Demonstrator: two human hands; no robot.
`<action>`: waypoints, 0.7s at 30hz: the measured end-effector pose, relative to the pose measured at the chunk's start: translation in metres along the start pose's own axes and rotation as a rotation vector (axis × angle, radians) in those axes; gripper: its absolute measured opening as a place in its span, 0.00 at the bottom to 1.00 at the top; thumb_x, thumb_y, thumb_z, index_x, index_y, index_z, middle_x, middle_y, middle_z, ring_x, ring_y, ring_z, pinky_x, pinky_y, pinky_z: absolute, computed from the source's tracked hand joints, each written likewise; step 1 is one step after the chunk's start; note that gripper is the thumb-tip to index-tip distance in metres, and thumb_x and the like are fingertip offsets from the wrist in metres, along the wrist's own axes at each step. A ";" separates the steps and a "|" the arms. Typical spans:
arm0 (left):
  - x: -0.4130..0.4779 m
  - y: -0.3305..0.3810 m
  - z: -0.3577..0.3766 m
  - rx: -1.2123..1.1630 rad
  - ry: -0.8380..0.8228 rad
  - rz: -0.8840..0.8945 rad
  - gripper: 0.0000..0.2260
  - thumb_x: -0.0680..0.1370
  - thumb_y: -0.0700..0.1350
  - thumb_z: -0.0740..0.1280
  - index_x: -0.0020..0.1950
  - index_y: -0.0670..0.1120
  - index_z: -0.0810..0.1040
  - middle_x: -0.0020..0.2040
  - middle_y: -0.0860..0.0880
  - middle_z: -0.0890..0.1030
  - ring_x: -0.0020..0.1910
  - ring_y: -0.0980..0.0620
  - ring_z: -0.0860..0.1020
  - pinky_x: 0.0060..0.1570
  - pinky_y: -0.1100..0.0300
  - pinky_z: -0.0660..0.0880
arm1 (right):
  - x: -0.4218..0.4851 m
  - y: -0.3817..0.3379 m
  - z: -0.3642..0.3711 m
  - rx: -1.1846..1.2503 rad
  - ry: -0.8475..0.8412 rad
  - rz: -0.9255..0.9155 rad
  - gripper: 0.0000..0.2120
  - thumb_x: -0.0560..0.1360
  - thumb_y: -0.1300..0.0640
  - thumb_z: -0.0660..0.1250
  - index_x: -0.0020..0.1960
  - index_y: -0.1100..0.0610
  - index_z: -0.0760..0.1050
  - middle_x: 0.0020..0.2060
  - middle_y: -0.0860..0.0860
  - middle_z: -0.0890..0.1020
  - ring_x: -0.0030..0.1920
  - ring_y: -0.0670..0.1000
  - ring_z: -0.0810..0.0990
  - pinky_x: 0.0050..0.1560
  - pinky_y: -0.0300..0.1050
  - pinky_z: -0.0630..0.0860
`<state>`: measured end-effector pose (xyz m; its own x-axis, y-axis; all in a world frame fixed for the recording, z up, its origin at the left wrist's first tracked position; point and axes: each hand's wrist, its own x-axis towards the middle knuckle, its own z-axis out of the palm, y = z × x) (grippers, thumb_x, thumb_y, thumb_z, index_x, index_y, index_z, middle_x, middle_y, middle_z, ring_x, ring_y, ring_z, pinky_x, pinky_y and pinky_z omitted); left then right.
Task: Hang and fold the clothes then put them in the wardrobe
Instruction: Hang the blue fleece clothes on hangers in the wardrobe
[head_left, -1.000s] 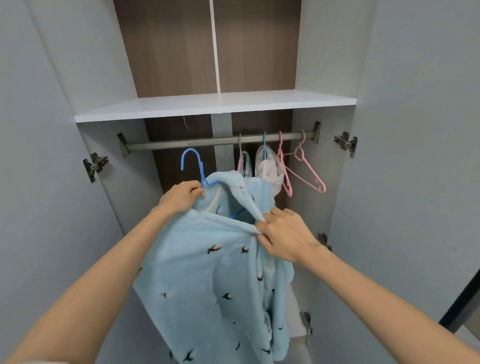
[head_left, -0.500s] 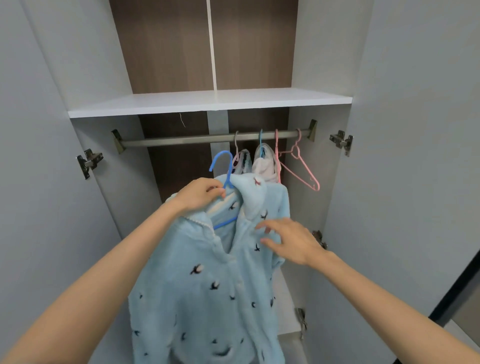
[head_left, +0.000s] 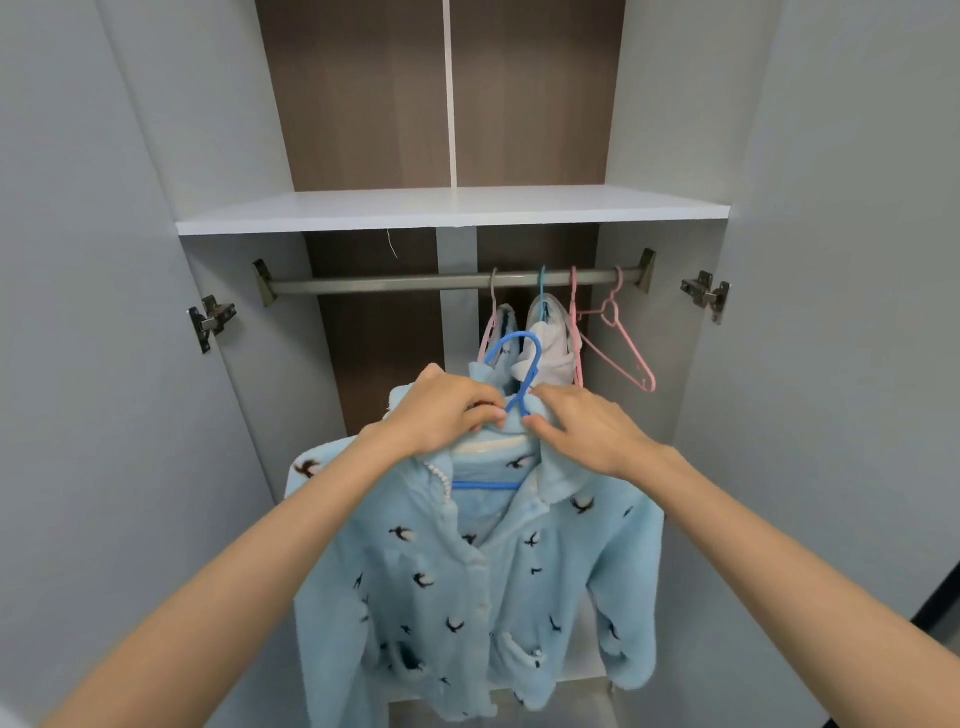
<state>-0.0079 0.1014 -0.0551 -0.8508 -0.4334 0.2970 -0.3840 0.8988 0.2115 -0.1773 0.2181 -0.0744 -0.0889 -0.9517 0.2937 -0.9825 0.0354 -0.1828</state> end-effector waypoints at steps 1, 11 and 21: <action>-0.002 0.001 0.002 -0.007 0.006 -0.011 0.11 0.80 0.53 0.60 0.41 0.57 0.78 0.34 0.56 0.78 0.35 0.62 0.71 0.49 0.58 0.58 | -0.001 -0.002 0.002 -0.029 -0.016 -0.007 0.11 0.80 0.46 0.55 0.47 0.53 0.65 0.48 0.50 0.77 0.49 0.56 0.76 0.43 0.51 0.73; -0.019 -0.033 0.002 -0.220 0.229 -0.587 0.25 0.71 0.64 0.67 0.61 0.49 0.72 0.58 0.48 0.73 0.56 0.48 0.73 0.48 0.56 0.70 | -0.010 -0.001 0.015 -0.041 0.277 0.116 0.10 0.80 0.49 0.55 0.43 0.52 0.59 0.43 0.50 0.76 0.46 0.56 0.75 0.37 0.47 0.67; -0.008 -0.029 0.008 -0.454 0.291 -0.641 0.08 0.75 0.46 0.62 0.37 0.45 0.69 0.37 0.50 0.72 0.40 0.49 0.71 0.36 0.58 0.64 | -0.017 -0.008 0.023 -0.116 0.300 0.122 0.07 0.80 0.50 0.55 0.47 0.53 0.64 0.45 0.47 0.75 0.49 0.51 0.72 0.34 0.45 0.68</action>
<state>0.0070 0.0789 -0.0712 -0.3664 -0.9073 0.2065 -0.5274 0.3853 0.7572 -0.1640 0.2272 -0.0996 -0.2346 -0.8069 0.5420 -0.9721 0.1946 -0.1311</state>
